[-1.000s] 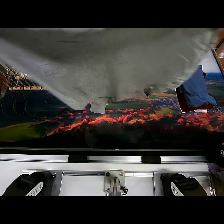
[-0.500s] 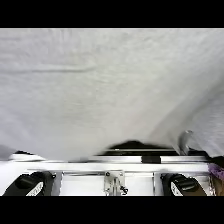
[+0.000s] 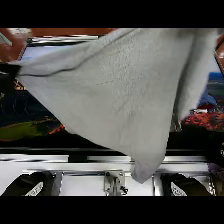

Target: Fold the shirts.

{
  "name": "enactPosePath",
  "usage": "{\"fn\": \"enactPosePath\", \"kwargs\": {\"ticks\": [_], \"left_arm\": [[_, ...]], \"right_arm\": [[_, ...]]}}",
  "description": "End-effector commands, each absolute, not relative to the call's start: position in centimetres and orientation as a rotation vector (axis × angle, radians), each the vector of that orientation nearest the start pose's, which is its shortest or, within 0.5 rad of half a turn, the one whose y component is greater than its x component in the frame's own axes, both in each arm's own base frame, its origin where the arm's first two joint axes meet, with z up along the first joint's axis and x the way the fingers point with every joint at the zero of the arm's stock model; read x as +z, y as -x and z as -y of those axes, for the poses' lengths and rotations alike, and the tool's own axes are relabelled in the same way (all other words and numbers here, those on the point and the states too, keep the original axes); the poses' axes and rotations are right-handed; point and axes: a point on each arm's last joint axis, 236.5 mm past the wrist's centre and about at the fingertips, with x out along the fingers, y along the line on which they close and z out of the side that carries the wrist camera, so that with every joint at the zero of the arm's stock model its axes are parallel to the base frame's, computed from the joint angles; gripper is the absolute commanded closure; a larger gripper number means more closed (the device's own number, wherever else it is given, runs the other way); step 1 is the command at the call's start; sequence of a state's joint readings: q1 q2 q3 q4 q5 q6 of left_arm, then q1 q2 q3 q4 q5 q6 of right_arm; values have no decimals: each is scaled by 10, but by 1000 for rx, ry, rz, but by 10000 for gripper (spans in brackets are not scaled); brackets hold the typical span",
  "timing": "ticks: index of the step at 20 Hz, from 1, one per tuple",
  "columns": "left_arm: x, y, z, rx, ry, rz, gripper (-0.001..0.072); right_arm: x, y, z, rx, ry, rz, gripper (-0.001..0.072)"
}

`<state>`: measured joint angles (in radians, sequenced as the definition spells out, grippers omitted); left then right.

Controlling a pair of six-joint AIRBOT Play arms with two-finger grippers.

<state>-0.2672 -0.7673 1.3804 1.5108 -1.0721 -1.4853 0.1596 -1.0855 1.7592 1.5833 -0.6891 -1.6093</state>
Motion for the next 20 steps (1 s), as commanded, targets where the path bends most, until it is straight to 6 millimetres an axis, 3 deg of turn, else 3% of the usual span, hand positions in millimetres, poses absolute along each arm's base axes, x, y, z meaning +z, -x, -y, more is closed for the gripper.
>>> {"fn": "enactPosePath", "kwargs": {"ticks": [1, 4, 6, 9, 12, 13, 14, 15, 16, 17, 20], "left_arm": [[239, -366, 112, -301, -44, -590, 675], [233, -420, 126, -297, -23, -498, 675], [213, -449, 132, -291, -20, -490, 675], [138, -470, 138, -284, -40, -663, 675], [58, -463, 138, -225, 40, -917, 673], [41, -456, 141, -212, 86, -988, 618], [29, -446, 145, -215, 111, -1049, 365], [24, -439, 146, -217, 115, -1088, 182], [22, -432, 141, -210, 109, -1128, 162], [23, -425, 132, -194, 110, -1172, 161], [41, -403, 102, -263, 115, -1292, 216]], "right_arm": [[361, -516, -74, 130, 100, -158, 633], [302, -565, -83, 130, 41, -225, 632], [258, -586, -87, 120, -22, -308, 633], [175, -591, -93, 104, -111, -539, 633], [100, -573, -104, 114, -157, -799, 632], [86, -566, -106, 115, -165, -858, 631], [79, -560, -106, 114, -164, -893, 624], [79, -556, -105, 113, -161, -908, 611], [83, -552, -104, 112, -158, -914, 417], [89, -547, -98, 106, -141, -917, 158], [117, -524, -56, 28, -114, -934, 134]]}}
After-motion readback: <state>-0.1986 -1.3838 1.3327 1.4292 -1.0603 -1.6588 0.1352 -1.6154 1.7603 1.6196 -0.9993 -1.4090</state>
